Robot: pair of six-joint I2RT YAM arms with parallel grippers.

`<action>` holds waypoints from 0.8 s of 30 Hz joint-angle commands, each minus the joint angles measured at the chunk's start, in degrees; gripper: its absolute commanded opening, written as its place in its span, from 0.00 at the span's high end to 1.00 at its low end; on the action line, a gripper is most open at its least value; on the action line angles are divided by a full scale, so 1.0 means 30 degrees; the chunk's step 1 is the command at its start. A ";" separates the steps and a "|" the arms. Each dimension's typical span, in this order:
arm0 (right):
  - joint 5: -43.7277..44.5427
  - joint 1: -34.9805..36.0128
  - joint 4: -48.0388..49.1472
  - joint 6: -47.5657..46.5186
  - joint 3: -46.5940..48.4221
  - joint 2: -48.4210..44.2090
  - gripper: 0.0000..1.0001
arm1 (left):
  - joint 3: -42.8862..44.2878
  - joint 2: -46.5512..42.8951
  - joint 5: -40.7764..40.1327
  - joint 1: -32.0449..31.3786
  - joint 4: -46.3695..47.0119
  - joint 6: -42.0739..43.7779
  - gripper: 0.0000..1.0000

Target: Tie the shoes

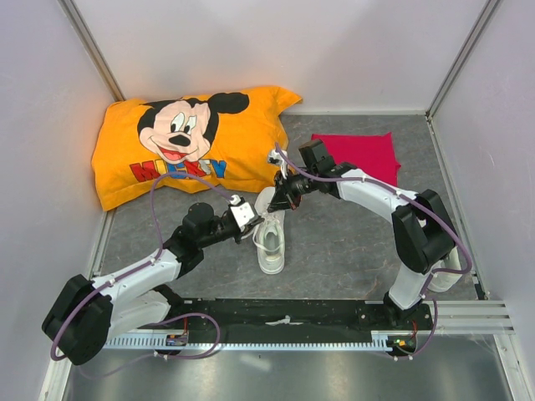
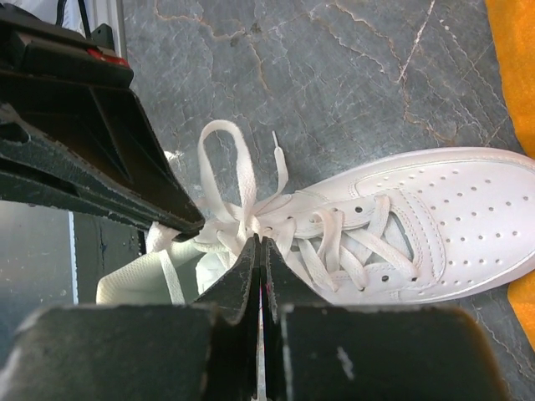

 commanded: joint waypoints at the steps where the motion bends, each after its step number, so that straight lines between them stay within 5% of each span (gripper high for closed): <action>1: -0.0400 -0.0041 0.1117 0.0642 0.0306 -0.0997 1.00 | 0.0452 -0.0082 0.1792 0.0079 -0.0177 0.1044 0.99; 24: -0.0781 -0.0070 0.2143 0.1170 -0.1159 -0.2022 1.00 | 0.3292 0.1911 0.1268 0.0313 -0.4482 0.0285 0.98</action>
